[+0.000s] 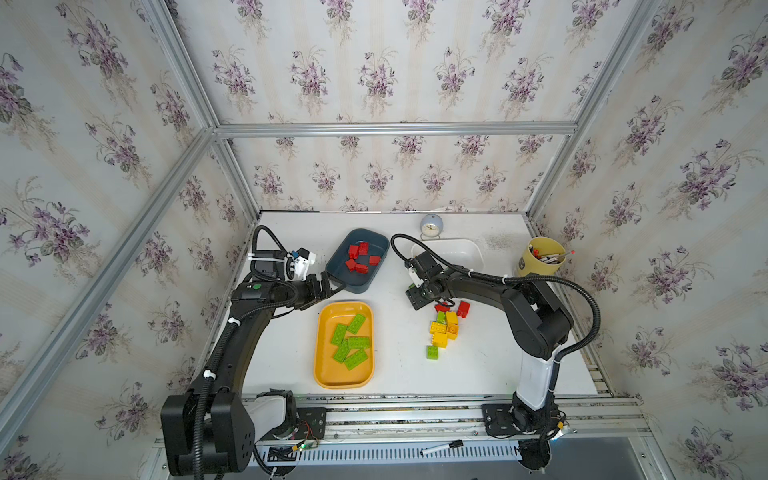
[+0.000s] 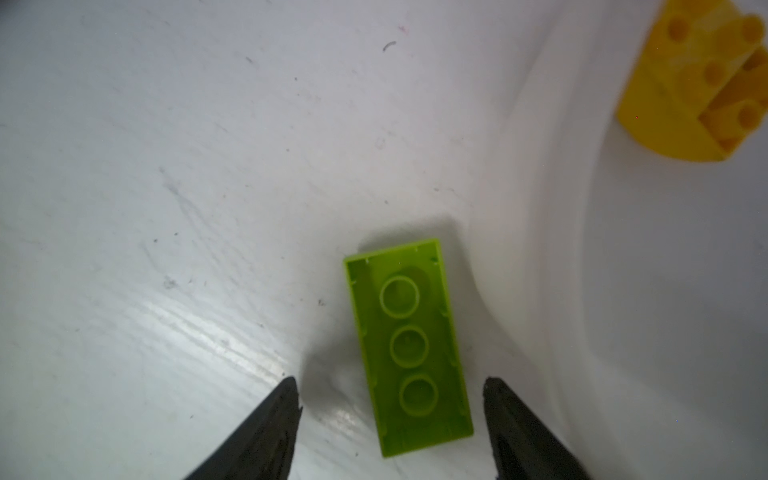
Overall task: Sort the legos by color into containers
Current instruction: 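Return the right gripper to the pile and grasp a lime-green 2x4 brick, then carry the lime-green brick over the yellow tray and open the right gripper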
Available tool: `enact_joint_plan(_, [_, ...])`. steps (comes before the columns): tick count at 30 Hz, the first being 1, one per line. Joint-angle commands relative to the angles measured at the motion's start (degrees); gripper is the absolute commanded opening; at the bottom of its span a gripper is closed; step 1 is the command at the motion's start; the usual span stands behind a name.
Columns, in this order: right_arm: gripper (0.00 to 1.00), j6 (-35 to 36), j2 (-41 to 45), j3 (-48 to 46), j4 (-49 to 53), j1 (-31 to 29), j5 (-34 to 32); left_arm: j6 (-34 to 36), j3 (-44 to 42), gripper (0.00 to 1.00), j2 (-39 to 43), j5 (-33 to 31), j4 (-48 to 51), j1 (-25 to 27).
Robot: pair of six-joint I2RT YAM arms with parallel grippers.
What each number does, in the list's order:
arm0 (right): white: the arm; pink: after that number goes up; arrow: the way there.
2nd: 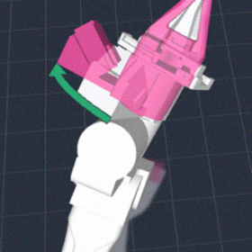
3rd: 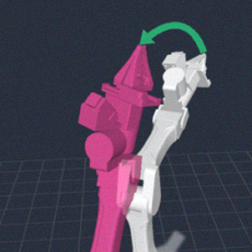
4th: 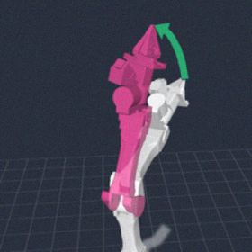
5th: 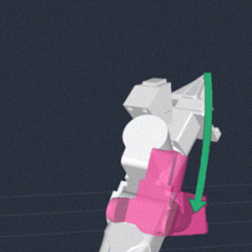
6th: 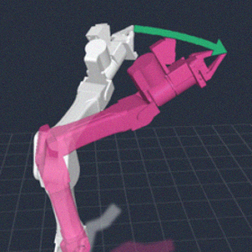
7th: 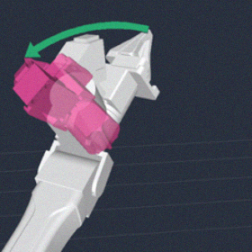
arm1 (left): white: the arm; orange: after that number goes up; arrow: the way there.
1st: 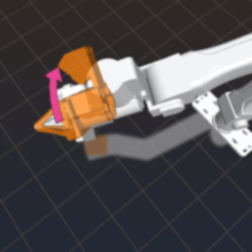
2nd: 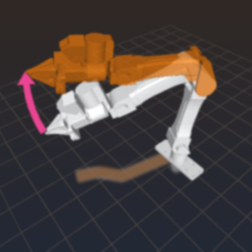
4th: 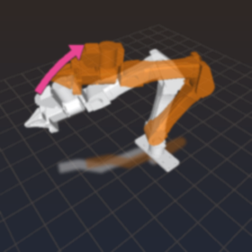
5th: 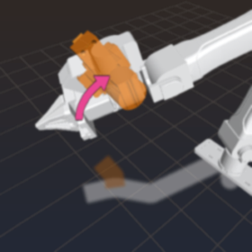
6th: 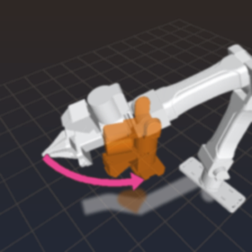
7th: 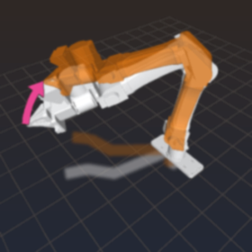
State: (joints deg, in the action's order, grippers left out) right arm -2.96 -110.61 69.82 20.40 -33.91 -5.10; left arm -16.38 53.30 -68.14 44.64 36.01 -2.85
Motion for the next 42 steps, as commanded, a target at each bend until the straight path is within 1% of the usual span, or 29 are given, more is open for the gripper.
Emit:
enact_joint_plan(1, [0.70,-0.29,-1.07,1.45,-0.61,0.16,1.92,1.11,-0.12,0.99,0.00,0.36,0.05,-0.04])
enact_joint_plan(6, [0.64,0.11,-2.51,2.60,-1.04,0.16,5.58,1.18,0.05,0.99,-0.22,0.37,0.03,0.01])
enact_joint_plan(10, [0.58,0.16,-3.20,3.09,-1.24,0.16,6.08,1.24,0.10,0.99,-0.50,0.34,0.07,0.01])
enact_joint_plan(14, [0.51,-0.11,-4.06,3.22,-1.20,0.09,5.36,1.40,0.23,0.99,-0.76,0.47,0.03,-0.05])
enact_joint_plan(17, [0.43,0.47,-4.33,2.83,-1.64,-0.25,4.63,1.53,0.14,0.99,-0.86,0.49,0.05,0.04])
enact_joint_plan(20, [0.39,1.11,-4.18,2.36,-1.96,-0.61,3.94,1.70,-0.04,0.99,-0.86,0.45,0.03,0.03])
enact_joint_plan(26, [0.30,2.29,-1.25,2.15,-2.30,-1.13,6.96,1.97,-0.04,0.99,-1.12,0.58,0.04,0.00])
enact_joint_plan(30, [0.29,2.96,3.28,1.52,-1.51,-1.69,10.38,2.05,0.22,0.99,-1.03,0.58,0.03,-0.04])
enact_joint_plan(35, [0.29,4.62,11.42,-0.28,-1.02,-3.48,18.46,2.14,0.57,0.99,-1.59,0.62,0.03,-0.03])
enact_joint_plan(37, [0.29,5.92,14.51,-1.12,-0.85,-5.63,22.21,2.03,0.99,0.99,-1.90,0.62,0.07,-0.02])
enact_joint_plan(40, [0.29,6.07,18.50,-3.61,-3.52,-9.39,26.74,1.97,2.02,0.99,-1.83,0.45,0.03,-0.05])
enact_joint_plan(42, [0.28,5.61,20.01,-4.63,-5.34,-12.19,28.36,1.79,2.66,0.99,-1.89,0.38,0.13,0.02])
